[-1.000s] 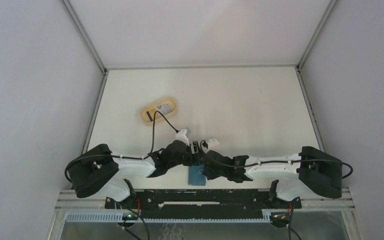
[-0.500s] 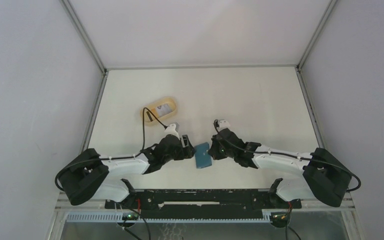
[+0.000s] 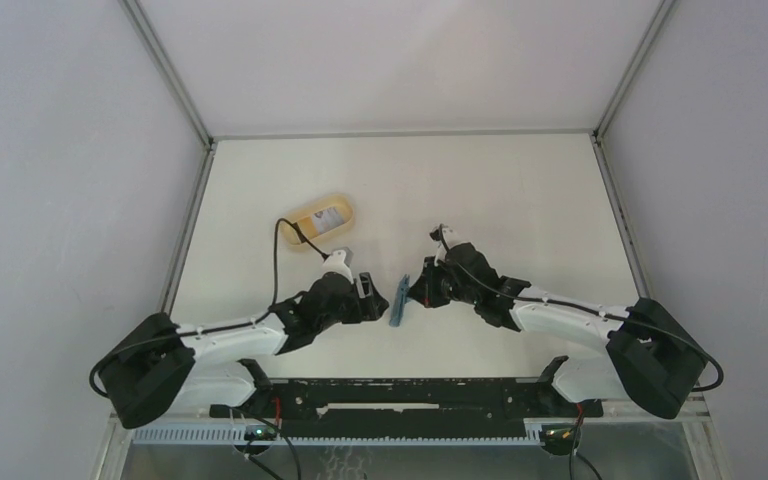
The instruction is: Take the credit cards out of the card holder
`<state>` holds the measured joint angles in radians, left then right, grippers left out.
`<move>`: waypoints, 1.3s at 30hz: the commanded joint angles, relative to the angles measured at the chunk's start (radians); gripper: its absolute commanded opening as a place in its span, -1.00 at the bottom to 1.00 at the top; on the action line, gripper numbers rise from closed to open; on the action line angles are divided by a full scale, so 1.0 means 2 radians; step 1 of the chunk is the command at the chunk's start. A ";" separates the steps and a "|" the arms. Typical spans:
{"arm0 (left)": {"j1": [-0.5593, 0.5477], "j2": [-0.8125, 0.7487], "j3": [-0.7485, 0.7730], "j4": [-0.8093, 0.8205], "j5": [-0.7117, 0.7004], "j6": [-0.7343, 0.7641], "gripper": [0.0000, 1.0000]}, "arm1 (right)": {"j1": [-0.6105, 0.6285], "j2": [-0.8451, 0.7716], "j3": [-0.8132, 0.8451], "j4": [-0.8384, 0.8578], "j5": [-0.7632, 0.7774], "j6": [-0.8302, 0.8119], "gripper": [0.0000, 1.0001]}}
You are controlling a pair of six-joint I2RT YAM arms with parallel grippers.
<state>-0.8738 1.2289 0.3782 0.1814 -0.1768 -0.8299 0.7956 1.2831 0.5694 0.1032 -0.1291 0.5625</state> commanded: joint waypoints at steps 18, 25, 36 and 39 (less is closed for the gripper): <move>-0.005 -0.020 -0.003 0.046 0.072 0.023 0.60 | 0.008 -0.009 0.036 0.019 -0.051 0.010 -1.00; -0.004 -0.025 -0.010 0.063 0.085 0.016 0.61 | 0.008 -0.016 0.051 0.031 -0.080 0.021 -0.85; -0.004 -0.032 -0.022 0.069 0.095 0.010 0.65 | 0.010 -0.010 0.051 0.043 -0.091 0.023 -1.00; -0.004 -0.024 -0.023 0.070 0.094 0.009 0.65 | 0.010 -0.021 0.051 0.030 -0.078 0.020 -1.00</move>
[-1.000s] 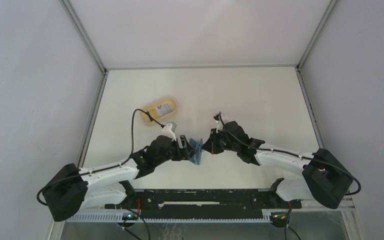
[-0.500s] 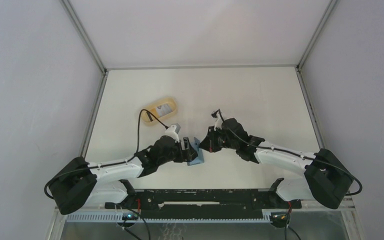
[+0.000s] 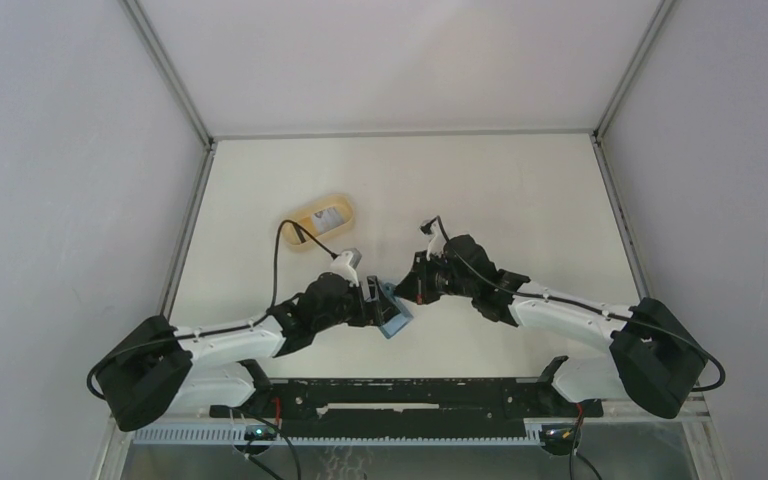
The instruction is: Take the credit cards out of the card holder
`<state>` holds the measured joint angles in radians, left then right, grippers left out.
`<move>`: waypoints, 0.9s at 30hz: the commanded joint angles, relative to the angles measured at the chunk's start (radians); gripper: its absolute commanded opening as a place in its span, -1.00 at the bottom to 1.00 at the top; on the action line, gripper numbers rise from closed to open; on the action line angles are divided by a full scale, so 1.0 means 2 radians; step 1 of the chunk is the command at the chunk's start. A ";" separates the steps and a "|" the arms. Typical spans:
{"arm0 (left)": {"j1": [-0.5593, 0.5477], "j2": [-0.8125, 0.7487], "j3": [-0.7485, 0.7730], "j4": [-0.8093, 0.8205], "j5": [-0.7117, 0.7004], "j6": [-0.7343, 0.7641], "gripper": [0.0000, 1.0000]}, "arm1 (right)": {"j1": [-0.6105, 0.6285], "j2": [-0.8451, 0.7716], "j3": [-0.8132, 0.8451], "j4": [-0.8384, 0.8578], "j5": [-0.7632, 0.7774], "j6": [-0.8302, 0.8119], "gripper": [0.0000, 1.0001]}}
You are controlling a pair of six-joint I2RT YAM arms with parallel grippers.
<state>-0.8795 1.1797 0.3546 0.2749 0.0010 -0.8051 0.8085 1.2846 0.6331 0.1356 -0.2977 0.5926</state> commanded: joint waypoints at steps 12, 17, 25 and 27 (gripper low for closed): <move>-0.001 0.042 -0.001 0.022 0.007 0.006 0.65 | -0.022 -0.022 0.005 -0.026 0.050 -0.001 -1.00; -0.001 0.065 0.011 0.023 0.015 0.013 0.65 | -0.041 -0.008 0.003 -0.032 0.064 -0.010 -1.00; -0.001 0.081 0.021 0.022 0.013 0.012 0.64 | -0.093 -0.012 -0.015 -0.025 0.046 -0.013 -1.00; -0.001 0.073 0.021 0.019 0.011 0.012 0.64 | -0.109 -0.014 -0.023 -0.024 0.043 -0.009 -1.00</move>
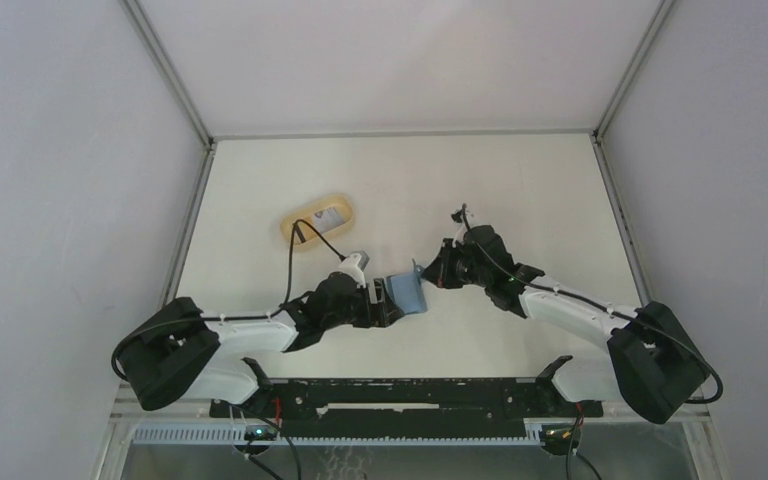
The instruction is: Take the credit cards out of the card holder
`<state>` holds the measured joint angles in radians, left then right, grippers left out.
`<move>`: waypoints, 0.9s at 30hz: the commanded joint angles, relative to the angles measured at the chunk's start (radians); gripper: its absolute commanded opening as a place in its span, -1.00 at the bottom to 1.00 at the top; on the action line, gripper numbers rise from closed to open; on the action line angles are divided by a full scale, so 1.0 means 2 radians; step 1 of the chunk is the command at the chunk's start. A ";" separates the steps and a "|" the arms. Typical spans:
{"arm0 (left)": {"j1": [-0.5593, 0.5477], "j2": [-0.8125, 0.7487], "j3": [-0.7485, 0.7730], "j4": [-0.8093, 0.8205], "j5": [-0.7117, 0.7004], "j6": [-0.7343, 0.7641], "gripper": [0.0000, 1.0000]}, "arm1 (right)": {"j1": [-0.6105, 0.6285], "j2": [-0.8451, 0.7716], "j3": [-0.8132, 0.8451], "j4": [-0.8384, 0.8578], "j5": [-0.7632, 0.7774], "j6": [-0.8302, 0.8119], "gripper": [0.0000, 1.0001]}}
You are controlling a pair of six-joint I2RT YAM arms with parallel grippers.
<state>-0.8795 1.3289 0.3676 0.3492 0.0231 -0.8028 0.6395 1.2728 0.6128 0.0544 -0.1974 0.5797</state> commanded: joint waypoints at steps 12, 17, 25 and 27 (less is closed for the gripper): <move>0.029 -0.035 -0.006 -0.010 -0.047 -0.012 0.63 | -0.092 0.011 -0.059 0.038 -0.037 0.017 -1.00; 0.034 -0.015 -0.011 0.020 -0.059 -0.034 0.37 | -0.094 0.033 -0.067 0.056 -0.050 0.019 -1.00; 0.053 -0.005 -0.058 0.090 -0.081 -0.080 -0.13 | -0.098 0.042 -0.083 0.087 -0.070 0.022 -1.00; 0.056 -0.003 -0.065 0.099 -0.083 -0.087 -0.18 | -0.099 0.045 -0.086 0.094 -0.075 0.022 -1.00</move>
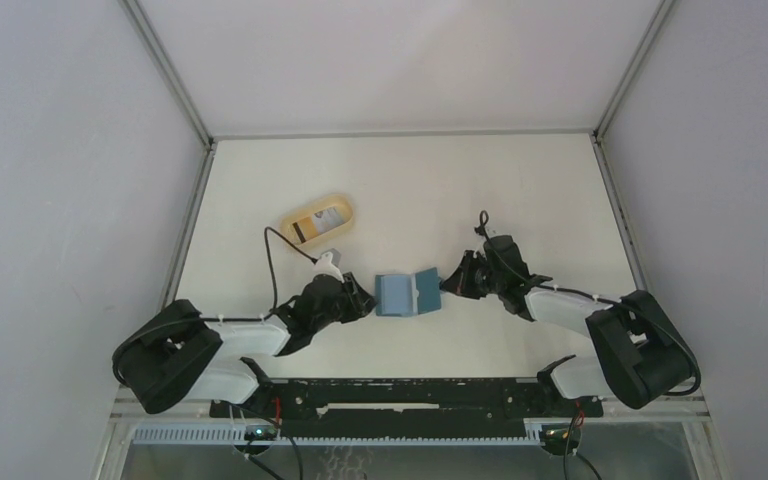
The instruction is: Take the credit cards out of the card holder
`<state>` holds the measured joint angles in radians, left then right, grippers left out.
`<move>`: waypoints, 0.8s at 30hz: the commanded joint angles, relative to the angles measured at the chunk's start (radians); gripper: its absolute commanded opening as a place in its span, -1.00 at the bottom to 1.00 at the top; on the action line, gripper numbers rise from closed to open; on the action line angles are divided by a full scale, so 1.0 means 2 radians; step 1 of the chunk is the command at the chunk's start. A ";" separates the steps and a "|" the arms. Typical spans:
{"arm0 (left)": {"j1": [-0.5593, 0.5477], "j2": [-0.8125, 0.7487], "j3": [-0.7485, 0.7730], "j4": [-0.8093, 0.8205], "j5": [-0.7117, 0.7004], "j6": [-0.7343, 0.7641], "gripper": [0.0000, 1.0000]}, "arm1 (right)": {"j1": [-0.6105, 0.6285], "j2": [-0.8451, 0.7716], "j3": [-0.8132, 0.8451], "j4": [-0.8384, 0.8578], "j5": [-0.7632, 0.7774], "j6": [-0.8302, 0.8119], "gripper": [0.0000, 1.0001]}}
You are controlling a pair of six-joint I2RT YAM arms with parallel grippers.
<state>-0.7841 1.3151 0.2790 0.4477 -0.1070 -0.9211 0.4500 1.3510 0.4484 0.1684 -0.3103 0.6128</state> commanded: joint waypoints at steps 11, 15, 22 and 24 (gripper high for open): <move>0.019 0.146 -0.061 0.293 0.035 -0.095 -0.37 | -0.009 0.014 -0.017 0.074 -0.045 0.009 -1.00; 0.019 0.205 -0.083 0.403 0.041 -0.127 -0.51 | -0.012 0.014 -0.021 0.079 -0.047 0.009 -1.00; 0.019 0.225 -0.107 0.452 0.022 -0.133 -0.53 | -0.016 0.023 -0.021 0.087 -0.056 0.009 -1.00; 0.019 0.219 -0.112 0.452 0.018 -0.130 -0.47 | -0.017 0.027 -0.021 0.091 -0.058 0.010 -1.00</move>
<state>-0.7460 1.7599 0.0845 1.3048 -0.0563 -1.1812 0.4274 1.3918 0.4122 0.2977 -0.4011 0.6277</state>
